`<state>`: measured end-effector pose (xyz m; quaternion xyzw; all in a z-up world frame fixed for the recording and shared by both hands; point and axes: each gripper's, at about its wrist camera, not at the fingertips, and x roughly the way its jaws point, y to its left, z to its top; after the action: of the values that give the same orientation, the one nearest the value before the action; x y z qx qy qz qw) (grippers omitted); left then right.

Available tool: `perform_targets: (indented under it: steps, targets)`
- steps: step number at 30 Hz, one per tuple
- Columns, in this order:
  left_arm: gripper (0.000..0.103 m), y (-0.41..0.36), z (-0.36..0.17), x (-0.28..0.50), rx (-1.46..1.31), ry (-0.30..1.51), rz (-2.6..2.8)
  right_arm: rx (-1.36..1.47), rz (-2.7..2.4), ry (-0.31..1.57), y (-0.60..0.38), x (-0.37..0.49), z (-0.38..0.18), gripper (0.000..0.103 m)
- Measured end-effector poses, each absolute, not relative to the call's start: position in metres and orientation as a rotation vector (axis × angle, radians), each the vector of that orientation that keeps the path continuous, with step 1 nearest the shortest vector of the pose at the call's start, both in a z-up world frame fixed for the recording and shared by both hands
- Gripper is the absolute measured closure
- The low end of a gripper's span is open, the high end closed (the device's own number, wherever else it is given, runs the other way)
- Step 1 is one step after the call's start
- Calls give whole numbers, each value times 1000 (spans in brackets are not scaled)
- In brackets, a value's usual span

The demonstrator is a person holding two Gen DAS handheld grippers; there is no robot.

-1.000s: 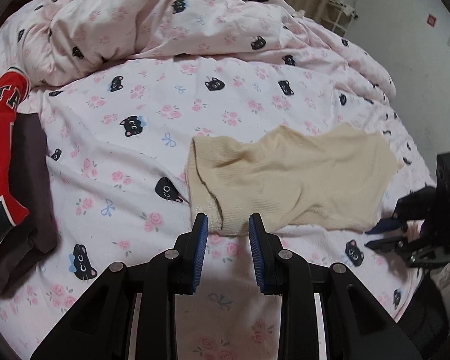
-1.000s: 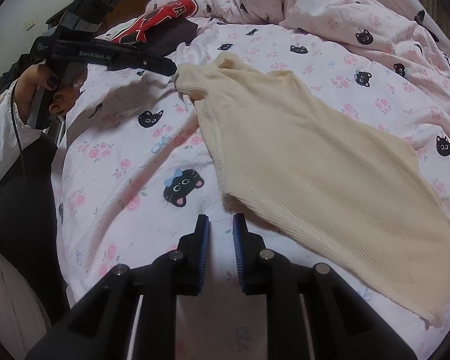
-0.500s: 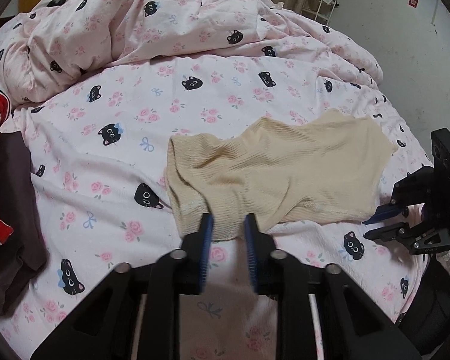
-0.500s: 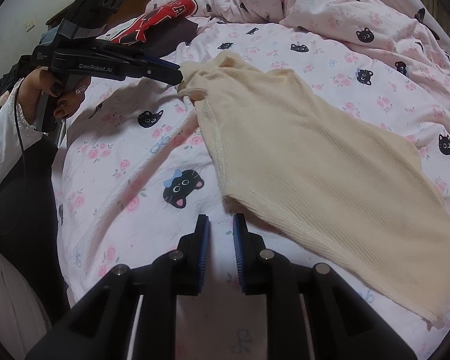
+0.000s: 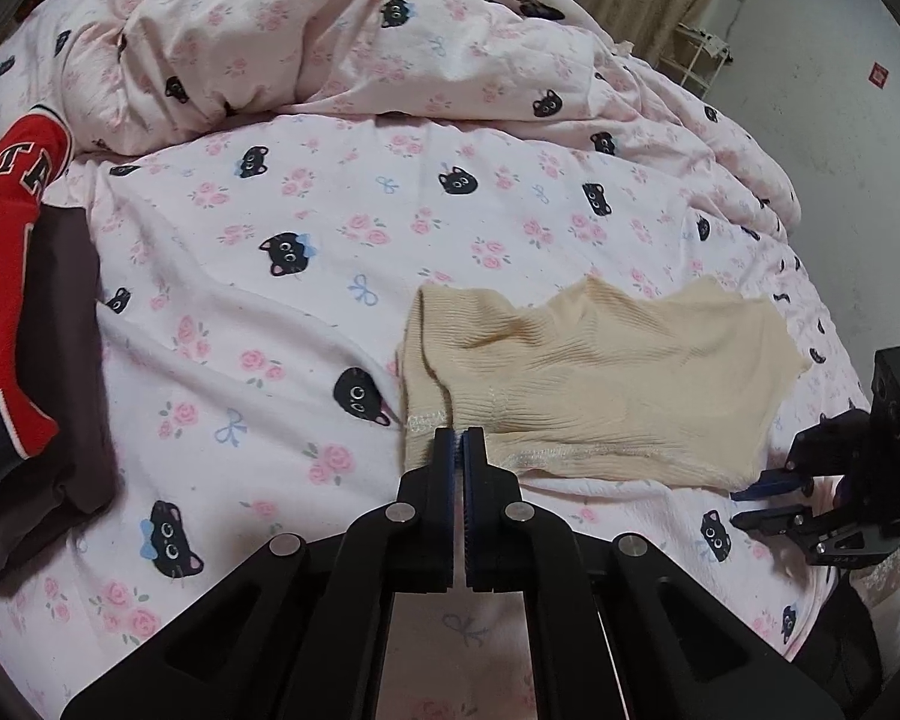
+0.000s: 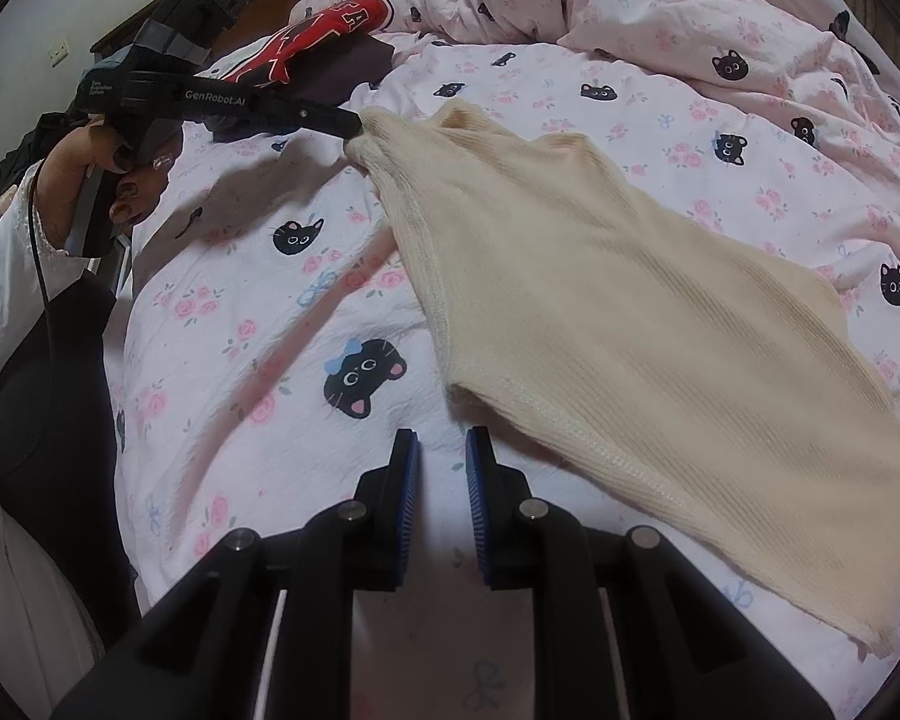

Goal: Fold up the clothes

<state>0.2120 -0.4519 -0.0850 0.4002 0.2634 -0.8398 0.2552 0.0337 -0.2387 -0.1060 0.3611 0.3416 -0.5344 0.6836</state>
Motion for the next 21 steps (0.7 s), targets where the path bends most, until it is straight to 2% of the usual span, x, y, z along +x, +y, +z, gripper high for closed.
perform_targets:
  steps: [10,12,17,21]
  targets:
    - [100,-453,-100,203,1211,666,-2193,815,-1193,765,-238,34,-107,85]
    - [95,-460,-87,210,1130,696,-2205,817,-1192,764,-238,33,-107,85]
    - [50,-486,-57,222,883,816,-2265,813,-1192,768,-237,33,-108,85]
    - [49,-517,-76,196,897,942,-2244,820,-1187,757,-237,31,-109,85]
